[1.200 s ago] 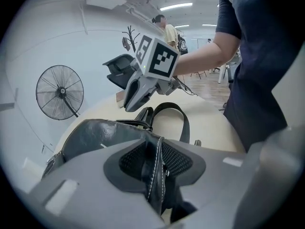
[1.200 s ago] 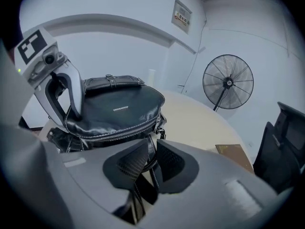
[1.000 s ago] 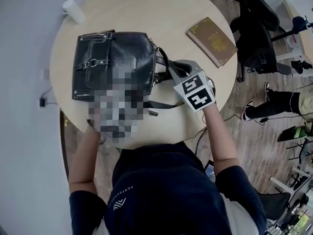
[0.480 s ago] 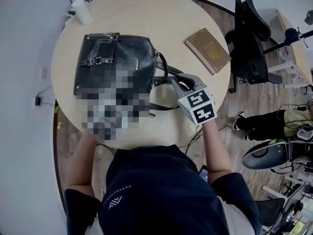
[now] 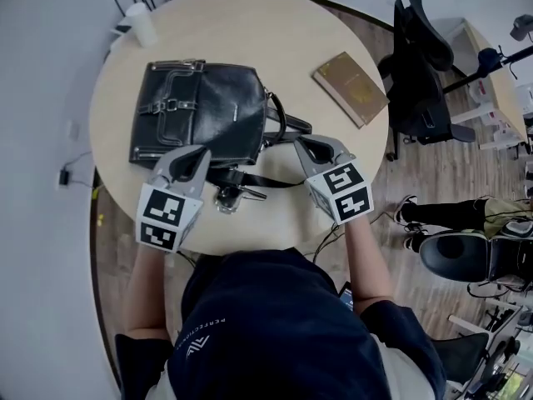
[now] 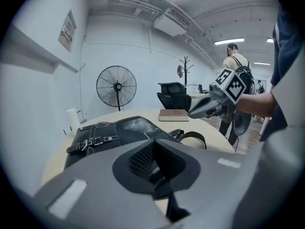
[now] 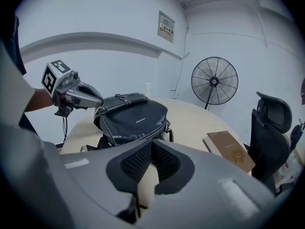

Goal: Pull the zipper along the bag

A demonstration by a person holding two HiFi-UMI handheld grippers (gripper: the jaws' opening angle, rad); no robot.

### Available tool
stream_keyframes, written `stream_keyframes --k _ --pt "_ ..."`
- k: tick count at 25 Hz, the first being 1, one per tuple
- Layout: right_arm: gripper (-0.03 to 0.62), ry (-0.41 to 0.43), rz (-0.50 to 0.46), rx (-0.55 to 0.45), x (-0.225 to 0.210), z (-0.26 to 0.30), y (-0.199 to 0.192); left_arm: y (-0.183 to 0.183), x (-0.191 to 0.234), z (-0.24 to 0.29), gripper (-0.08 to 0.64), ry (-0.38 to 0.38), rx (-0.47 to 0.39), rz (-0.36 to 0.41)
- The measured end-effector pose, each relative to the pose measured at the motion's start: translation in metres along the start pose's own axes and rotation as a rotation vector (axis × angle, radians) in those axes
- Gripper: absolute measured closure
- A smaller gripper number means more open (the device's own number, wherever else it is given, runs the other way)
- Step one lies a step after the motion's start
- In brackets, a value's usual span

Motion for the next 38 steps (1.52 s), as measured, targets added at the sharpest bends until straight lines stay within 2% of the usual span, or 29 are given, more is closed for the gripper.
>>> stream_keyframes --k 6,11,18,38 --pt "0.589 0.006 0.028 -0.001 0.006 -0.009 -0.003 -0.005 0.010 -0.013 0.545 0.068 0.024 -0.042" --pt "0.591 0.001 0.041 -0.015 0.008 -0.014 0.002 -0.015 0.018 -0.018 0.545 0.097 0.058 -0.105" --pt "0.591 0.004 0.056 -0.025 0.009 -0.015 0.006 -0.018 0.024 -0.024 0.543 0.117 0.046 -0.182" --pt "0.591 0.076 0.097 -0.034 0.014 -0.005 0.006 -0.025 0.018 -0.023 0.543 0.137 0.113 -0.167"
Point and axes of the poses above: the fingertips, and each gripper's own axes: z forward along the fingers, x to its left, y out of its top, the point moved 2 cm from there along -z, backward along the fingers, and after that the axes turned 7 degrees about z, right-handed, at the moved point
